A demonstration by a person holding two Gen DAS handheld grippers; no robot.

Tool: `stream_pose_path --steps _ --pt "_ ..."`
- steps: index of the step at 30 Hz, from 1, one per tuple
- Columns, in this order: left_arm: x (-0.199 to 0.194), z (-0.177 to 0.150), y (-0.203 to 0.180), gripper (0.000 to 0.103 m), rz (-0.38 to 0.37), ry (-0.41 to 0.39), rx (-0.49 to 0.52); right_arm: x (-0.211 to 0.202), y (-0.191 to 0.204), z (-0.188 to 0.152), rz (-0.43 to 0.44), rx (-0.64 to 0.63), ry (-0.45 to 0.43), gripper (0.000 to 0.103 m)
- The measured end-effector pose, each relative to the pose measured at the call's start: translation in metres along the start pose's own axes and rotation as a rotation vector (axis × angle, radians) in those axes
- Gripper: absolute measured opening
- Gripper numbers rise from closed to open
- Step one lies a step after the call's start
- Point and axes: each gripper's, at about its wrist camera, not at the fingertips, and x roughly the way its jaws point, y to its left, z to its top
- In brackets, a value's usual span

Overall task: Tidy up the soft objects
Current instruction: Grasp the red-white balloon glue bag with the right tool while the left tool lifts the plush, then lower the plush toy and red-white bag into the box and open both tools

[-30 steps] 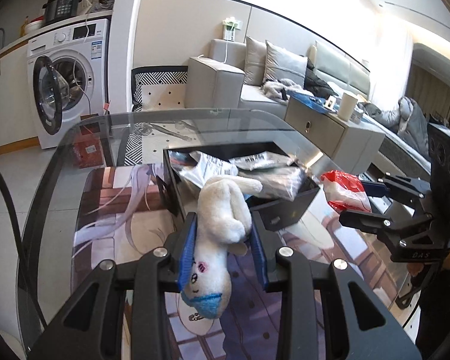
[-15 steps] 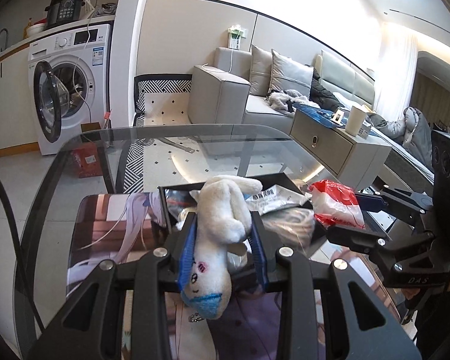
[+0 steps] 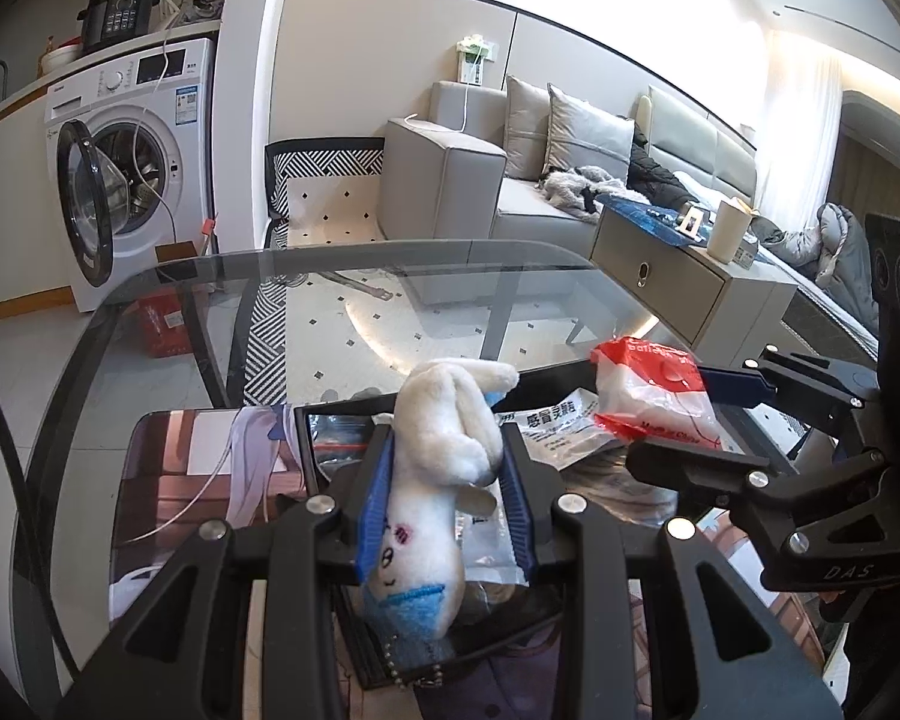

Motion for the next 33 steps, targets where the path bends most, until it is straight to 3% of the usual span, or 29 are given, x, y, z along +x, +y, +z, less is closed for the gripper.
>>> stream_pose_path --steps 10,20,26,28,30,33 --pt "0.017 -0.007 0.000 0.033 0.004 0.026 0.026 0.030 -0.001 -0.002 -0.003 -0.014 0.053 0.057" --pt "0.023 -0.009 -0.006 0.033 0.018 0.033 0.060 0.036 -0.005 -0.001 -0.005 -0.008 0.053 0.058" --pt "0.024 -0.004 -0.006 0.035 0.001 0.044 0.034 0.028 -0.007 -0.001 -0.049 0.000 0.008 0.067" --pt "0.023 -0.004 -0.006 0.037 0.006 0.049 0.036 0.022 -0.010 -0.002 -0.058 0.010 -0.001 0.076" --pt "0.019 -0.004 -0.004 0.043 0.018 0.051 0.039 0.012 -0.012 -0.003 -0.061 0.021 -0.032 0.086" --pt "0.010 -0.006 -0.001 0.058 0.015 0.039 0.035 -0.003 -0.015 -0.007 -0.079 0.030 -0.065 0.092"
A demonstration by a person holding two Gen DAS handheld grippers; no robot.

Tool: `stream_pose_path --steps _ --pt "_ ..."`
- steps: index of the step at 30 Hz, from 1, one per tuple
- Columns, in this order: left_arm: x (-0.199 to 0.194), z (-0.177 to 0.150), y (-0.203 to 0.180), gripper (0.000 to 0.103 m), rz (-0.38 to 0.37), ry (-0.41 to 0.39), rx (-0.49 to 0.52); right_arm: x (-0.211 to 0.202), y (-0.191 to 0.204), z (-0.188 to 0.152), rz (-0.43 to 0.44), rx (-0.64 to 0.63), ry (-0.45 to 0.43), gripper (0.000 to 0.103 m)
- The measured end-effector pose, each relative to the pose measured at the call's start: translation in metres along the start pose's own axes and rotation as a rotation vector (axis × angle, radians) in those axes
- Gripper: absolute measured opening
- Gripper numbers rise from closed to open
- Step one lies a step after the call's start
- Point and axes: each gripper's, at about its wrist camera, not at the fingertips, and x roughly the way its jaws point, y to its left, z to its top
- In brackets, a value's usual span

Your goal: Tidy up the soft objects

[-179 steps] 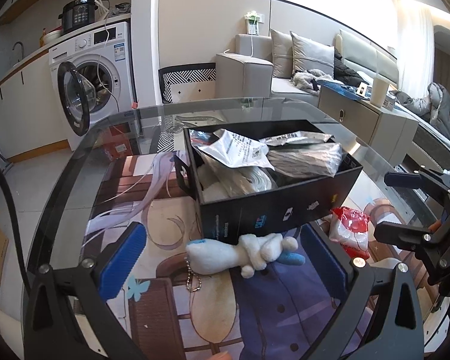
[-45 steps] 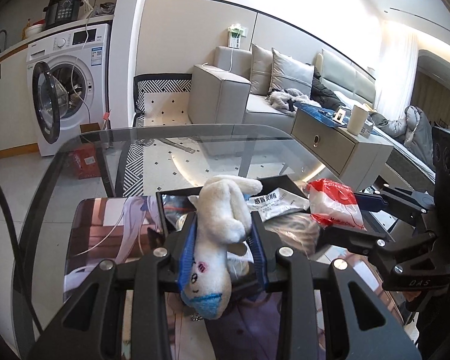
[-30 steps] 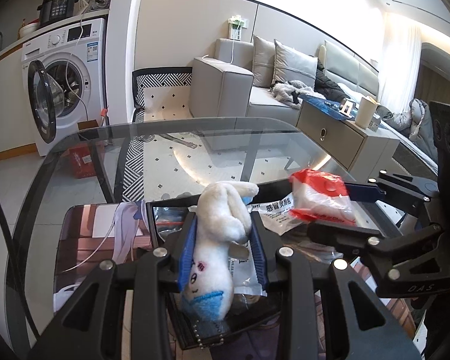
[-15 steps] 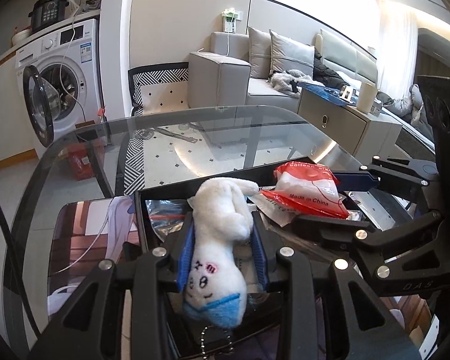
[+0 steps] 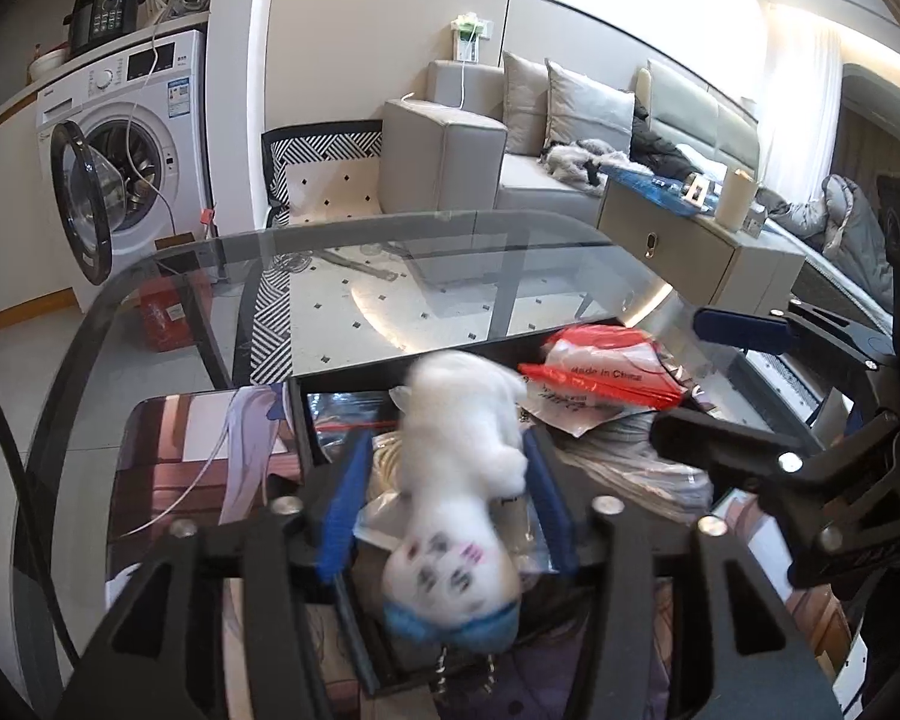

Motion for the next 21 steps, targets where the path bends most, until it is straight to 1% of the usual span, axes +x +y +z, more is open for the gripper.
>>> stream_pose_path --steps 2,3,4,6,7,10,12,17,21 --pt "-0.008 -0.001 0.000 0.059 0.010 -0.008 0.008 -0.008 -0.002 -0.002 0.001 0.014 -0.012 0.095" --pt "-0.011 -0.003 0.001 0.063 0.014 -0.009 0.009 -0.013 -0.002 -0.004 0.002 0.020 -0.022 0.099" --pt "-0.015 -0.003 0.002 0.065 0.011 -0.013 0.009 -0.018 -0.001 -0.006 0.003 0.023 -0.031 0.100" --pt "-0.024 -0.005 0.003 0.088 0.034 -0.028 0.001 -0.028 0.001 -0.009 0.009 0.033 -0.057 0.102" --pt "-0.029 -0.006 0.004 0.091 0.053 -0.042 -0.005 -0.033 0.002 -0.011 0.011 0.034 -0.063 0.102" --pt "-0.042 -0.010 0.004 0.094 0.061 -0.065 -0.009 -0.043 0.007 -0.016 0.022 0.040 -0.079 0.102" --pt "-0.051 -0.014 0.003 0.103 0.082 -0.082 -0.007 -0.050 0.009 -0.020 0.031 0.047 -0.092 0.102" --pt "-0.071 -0.028 0.000 0.103 0.122 -0.133 0.012 -0.064 0.017 -0.033 0.047 0.067 -0.136 0.102" --pt "-0.079 -0.039 -0.001 0.103 0.152 -0.170 0.000 -0.073 0.023 -0.040 0.046 0.061 -0.172 0.102"
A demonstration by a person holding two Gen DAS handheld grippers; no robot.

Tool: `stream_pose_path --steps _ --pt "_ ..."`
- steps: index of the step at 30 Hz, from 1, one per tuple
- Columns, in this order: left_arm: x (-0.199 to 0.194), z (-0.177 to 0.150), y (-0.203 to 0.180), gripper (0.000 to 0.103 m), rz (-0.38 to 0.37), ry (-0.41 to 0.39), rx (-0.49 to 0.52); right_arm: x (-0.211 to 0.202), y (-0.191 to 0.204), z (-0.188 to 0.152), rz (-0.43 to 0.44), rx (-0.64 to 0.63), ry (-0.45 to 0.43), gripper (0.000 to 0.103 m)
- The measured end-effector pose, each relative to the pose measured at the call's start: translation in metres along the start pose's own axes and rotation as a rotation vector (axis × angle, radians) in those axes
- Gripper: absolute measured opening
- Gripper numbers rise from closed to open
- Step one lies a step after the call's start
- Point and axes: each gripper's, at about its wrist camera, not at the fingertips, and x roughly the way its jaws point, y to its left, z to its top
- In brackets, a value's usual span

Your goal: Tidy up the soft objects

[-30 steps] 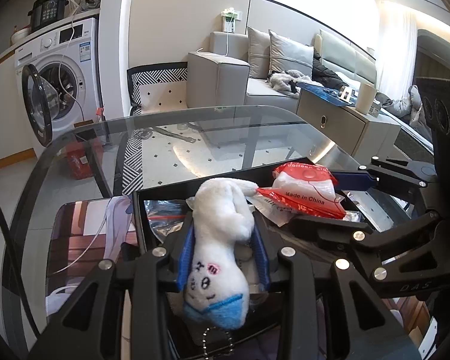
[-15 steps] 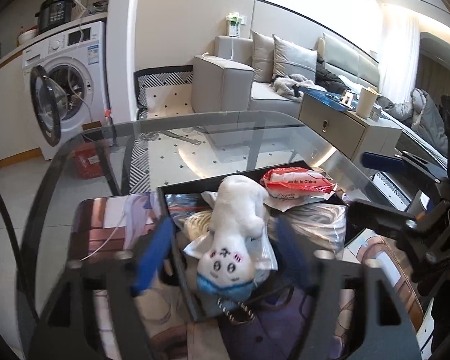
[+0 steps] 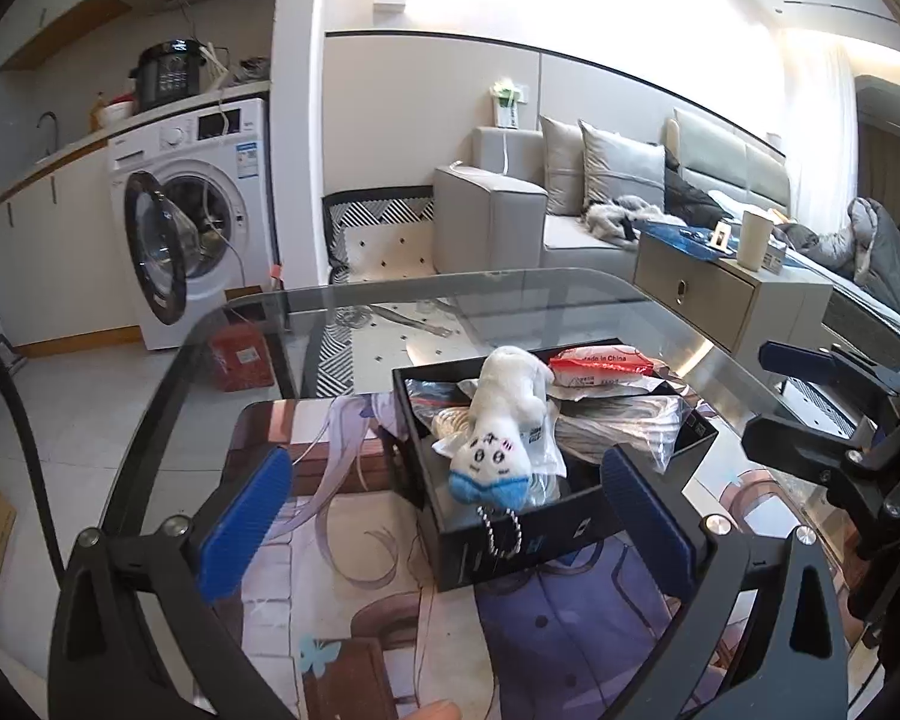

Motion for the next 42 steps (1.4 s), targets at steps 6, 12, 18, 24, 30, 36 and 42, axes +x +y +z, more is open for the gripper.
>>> stream_pose_path --steps 6,12,18,24,30,36,42 --pt "-0.005 -0.014 0.007 0.103 0.001 -0.033 -0.041 -0.003 0.003 -0.004 0.003 0.003 -0.022 0.103" --pt "-0.003 -0.021 0.007 0.103 0.011 -0.049 -0.038 -0.005 0.009 -0.010 -0.003 -0.022 -0.057 0.103" --pt "0.000 -0.030 0.004 0.103 0.019 -0.060 -0.030 0.001 0.014 -0.016 -0.001 -0.035 -0.066 0.103" --pt "0.006 -0.037 -0.002 0.103 0.036 -0.055 -0.024 0.008 0.014 -0.023 -0.008 -0.032 -0.062 0.103" --pt "0.006 -0.037 -0.003 0.103 0.037 -0.066 -0.036 0.011 0.011 -0.027 -0.018 -0.023 -0.071 0.103" --pt "0.005 -0.037 -0.003 0.103 0.035 -0.068 -0.037 0.014 0.010 -0.027 -0.019 -0.026 -0.079 0.103" --pt "0.004 -0.038 -0.001 0.103 0.037 -0.069 -0.048 0.014 0.014 -0.029 -0.037 -0.050 -0.085 0.103"
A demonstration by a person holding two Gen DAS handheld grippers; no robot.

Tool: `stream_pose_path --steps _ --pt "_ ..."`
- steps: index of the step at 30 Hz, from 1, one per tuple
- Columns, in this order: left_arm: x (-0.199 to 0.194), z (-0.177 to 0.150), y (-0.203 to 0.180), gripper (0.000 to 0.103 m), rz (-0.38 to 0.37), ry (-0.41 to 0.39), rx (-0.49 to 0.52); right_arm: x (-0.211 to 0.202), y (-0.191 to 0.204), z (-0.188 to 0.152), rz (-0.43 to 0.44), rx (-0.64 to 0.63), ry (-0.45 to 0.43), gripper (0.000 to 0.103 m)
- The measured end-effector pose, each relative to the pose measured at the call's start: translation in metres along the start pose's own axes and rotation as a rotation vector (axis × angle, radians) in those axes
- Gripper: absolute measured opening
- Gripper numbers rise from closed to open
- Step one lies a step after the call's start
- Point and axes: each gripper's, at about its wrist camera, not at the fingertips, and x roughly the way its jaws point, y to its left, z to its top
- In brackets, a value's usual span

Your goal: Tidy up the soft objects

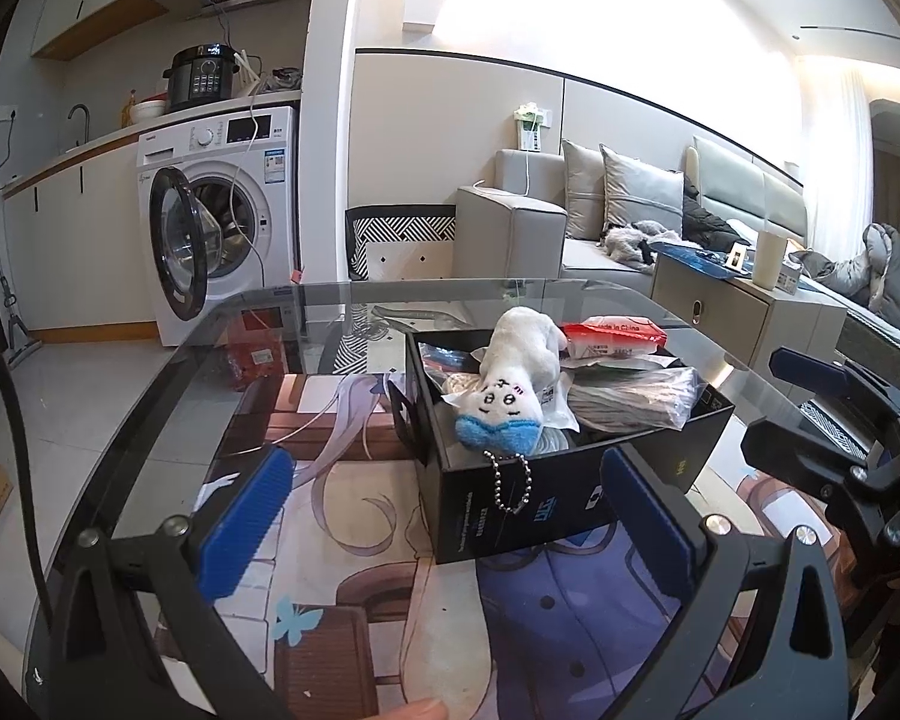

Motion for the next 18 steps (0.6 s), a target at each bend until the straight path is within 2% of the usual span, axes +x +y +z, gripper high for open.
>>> stream_pose_path --steps 18 --pt "0.0003 0.0007 0.0012 0.103 0.000 0.003 -0.005 -0.0056 0.0000 -0.0040 0.000 0.002 -0.010 0.103"
